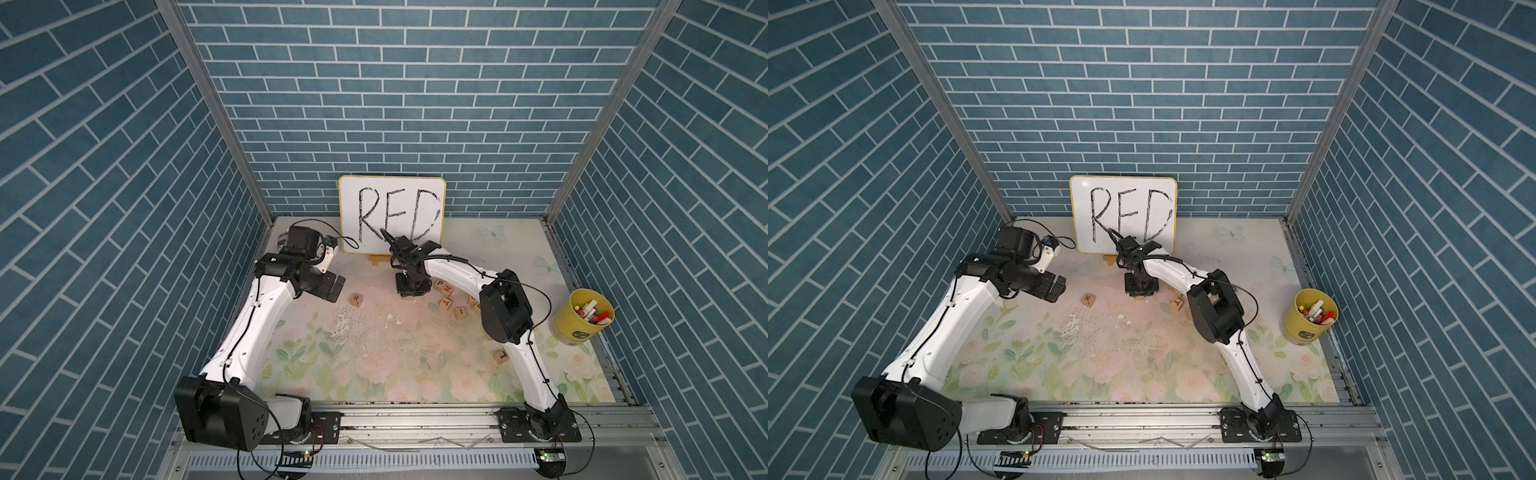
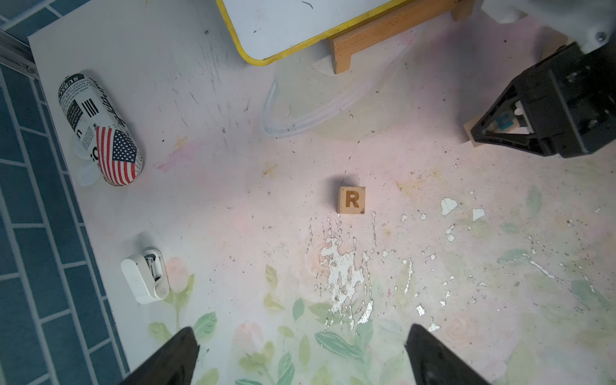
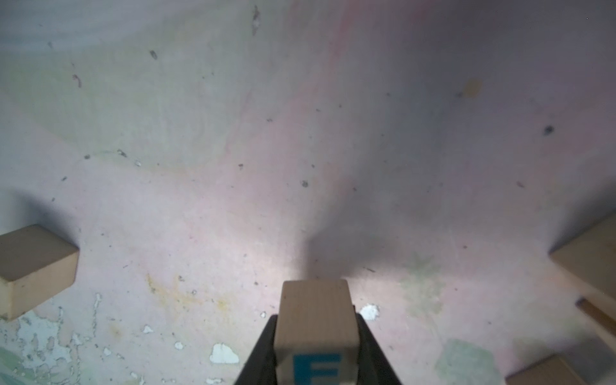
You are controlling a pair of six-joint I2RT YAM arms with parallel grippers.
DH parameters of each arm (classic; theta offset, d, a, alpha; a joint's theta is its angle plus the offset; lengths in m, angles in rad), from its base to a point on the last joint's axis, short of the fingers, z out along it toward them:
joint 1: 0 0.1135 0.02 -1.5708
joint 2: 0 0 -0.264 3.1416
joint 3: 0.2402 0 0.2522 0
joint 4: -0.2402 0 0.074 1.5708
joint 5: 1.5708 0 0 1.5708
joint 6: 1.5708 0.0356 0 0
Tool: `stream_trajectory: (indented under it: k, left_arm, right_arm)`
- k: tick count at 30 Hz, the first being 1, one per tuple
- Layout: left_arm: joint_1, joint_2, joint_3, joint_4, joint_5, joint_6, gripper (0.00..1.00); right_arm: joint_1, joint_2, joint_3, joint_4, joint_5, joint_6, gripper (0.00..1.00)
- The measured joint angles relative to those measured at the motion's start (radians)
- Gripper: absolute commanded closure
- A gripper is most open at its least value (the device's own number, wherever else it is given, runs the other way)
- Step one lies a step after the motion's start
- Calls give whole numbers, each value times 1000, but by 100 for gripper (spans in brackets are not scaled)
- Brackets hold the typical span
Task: Assemble the uppercase word "red" with letter blocks
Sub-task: Place the letter block at the center of the board.
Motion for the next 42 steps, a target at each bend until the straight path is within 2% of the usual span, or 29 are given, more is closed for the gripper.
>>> stream_trajectory:
  k: [8, 15, 23, 31, 37, 42]
  left_arm:
    - [6, 0, -31, 2, -27, -8, 1]
    - [9, -1, -79, 24, -53, 3, 1]
    - [10, -1, -119, 53, -68, 33, 2]
    - [10, -1, -153, 87, -90, 73, 3]
    - [10, 26, -164, 114, -73, 137, 7]
    - [10, 95, -171, 135, -72, 191, 7]
  right_arm:
    - [38, 69, 99, -50, -10, 0, 77]
    - [62, 133, 213, -86, -15, -16, 69]
    - [68, 140, 225, -97, -19, -27, 57]
    - [71, 139, 225, -103, -10, -52, 55]
    - [84, 96, 206, -120, 18, -52, 54]
    - [86, -53, 110, -116, 38, -52, 54]
